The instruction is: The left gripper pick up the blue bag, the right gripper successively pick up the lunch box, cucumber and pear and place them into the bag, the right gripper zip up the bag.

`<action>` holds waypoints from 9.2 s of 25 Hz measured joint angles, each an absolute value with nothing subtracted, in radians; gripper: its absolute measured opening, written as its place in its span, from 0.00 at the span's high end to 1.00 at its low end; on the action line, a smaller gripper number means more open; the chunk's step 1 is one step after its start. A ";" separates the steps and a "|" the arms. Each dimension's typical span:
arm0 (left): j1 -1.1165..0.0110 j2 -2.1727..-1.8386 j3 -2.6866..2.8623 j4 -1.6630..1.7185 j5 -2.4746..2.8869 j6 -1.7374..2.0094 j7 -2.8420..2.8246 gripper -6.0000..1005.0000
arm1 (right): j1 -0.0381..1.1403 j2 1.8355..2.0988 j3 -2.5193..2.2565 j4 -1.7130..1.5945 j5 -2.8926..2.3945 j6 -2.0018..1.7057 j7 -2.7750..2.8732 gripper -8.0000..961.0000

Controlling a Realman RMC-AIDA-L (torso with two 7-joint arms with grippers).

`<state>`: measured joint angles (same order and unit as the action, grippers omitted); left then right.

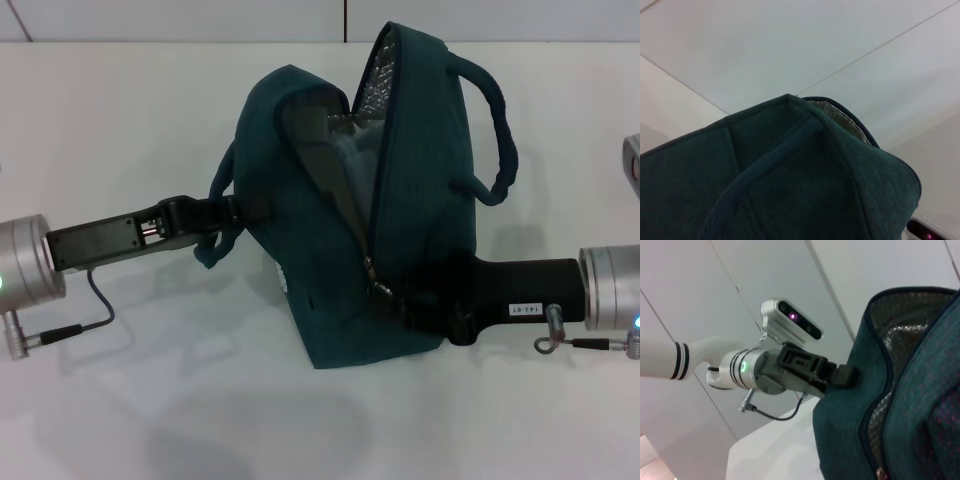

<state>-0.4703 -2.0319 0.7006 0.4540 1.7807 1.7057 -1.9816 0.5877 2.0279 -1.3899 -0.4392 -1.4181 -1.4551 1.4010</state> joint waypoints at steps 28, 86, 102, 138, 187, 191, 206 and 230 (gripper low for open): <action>-0.471 -2.037 0.702 0.451 1.776 1.717 -1.945 0.90 | 0.556 2.022 -1.392 -0.439 -1.372 -1.504 1.398 0.97; -0.495 -2.033 0.699 0.451 1.762 1.720 -1.898 0.86 | 0.574 2.025 -1.458 -0.442 -1.394 -1.387 1.394 0.79; -0.492 -2.031 0.698 0.451 1.759 1.720 -1.897 0.85 | 0.582 2.028 -1.467 -0.444 -1.394 -1.358 1.394 0.83; -0.486 -2.028 0.686 0.452 1.759 1.719 -1.903 0.82 | 0.463 2.013 -1.354 -0.613 -1.391 -1.464 1.359 0.97; -0.480 -2.029 0.687 0.452 1.762 1.715 -1.889 0.78 | 0.444 2.020 -1.359 -0.860 -1.503 -1.482 1.422 0.97; -0.482 -2.031 0.686 0.452 1.761 1.720 -1.865 0.78 | 0.465 2.021 -1.360 -0.856 -1.492 -1.503 1.413 0.97; -0.424 -2.036 0.686 0.449 1.656 1.763 -1.525 0.64 | 0.482 2.022 -1.355 -0.851 -1.377 -1.500 1.343 0.96; -0.398 -2.092 0.693 0.204 1.660 1.691 -1.129 0.27 | 0.623 2.026 -1.410 -0.619 -1.143 -1.427 1.161 0.96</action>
<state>-0.3977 -2.0918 0.6935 0.2036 1.6599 1.6911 -1.1287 0.6229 2.0259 -1.4102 -0.6193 -1.1429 -1.4266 1.1608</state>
